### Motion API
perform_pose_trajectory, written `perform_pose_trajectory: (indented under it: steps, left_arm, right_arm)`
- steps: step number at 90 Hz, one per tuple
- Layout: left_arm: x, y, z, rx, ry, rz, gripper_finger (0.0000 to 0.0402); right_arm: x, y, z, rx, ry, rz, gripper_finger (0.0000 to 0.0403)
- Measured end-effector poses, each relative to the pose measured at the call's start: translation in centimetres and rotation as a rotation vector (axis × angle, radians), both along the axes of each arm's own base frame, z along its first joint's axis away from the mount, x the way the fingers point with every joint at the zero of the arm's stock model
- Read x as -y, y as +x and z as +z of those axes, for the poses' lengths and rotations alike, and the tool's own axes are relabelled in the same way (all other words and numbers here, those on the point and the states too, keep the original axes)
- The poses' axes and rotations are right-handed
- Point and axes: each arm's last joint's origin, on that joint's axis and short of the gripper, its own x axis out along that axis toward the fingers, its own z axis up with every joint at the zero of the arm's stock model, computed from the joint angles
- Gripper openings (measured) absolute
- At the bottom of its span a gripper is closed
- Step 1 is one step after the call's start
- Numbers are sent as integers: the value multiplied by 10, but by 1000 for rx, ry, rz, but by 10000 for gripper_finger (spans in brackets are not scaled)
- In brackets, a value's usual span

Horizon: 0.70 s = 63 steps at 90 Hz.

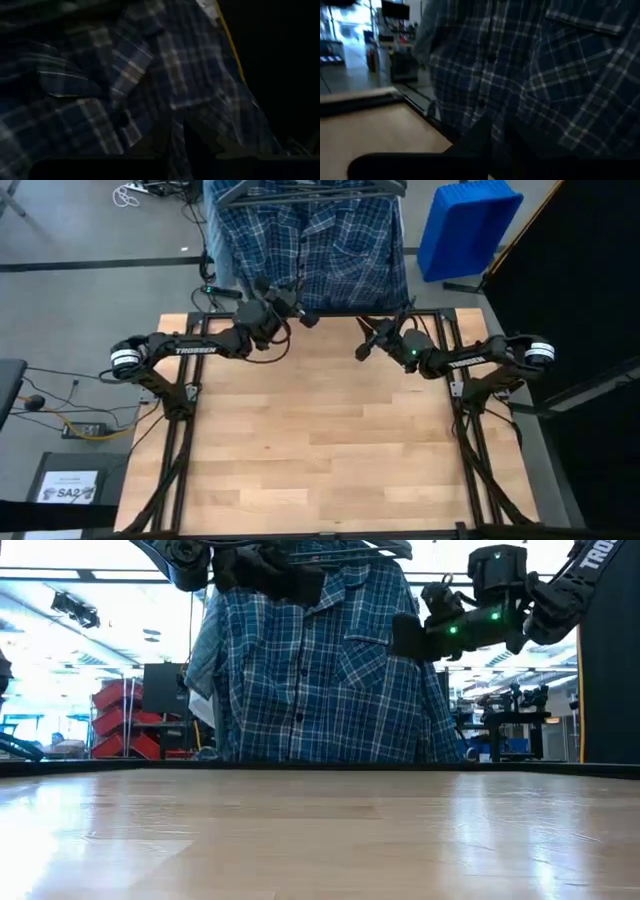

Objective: Hang clothes
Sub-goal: Unhang the black hanger from the hanging rack

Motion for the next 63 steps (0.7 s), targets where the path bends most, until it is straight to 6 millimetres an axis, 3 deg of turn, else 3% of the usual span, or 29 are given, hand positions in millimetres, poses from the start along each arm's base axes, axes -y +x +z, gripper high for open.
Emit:
perform_pose_trajectory:
  steps: [29, 46, 63]
  left_arm:
    - [-4, 3, -2, -185, -16, 38, 128]
    - [-6, 1, -6, -227, -33, 96, 187]
    - [-10, -2, -5, -260, -12, 147, 212]
  right_arm:
    - [18, 29, 9, 21, -6, 63, 20]
    - [27, 49, -4, -20, 11, 63, 20]
    - [32, 61, -14, -48, 22, 77, 20]
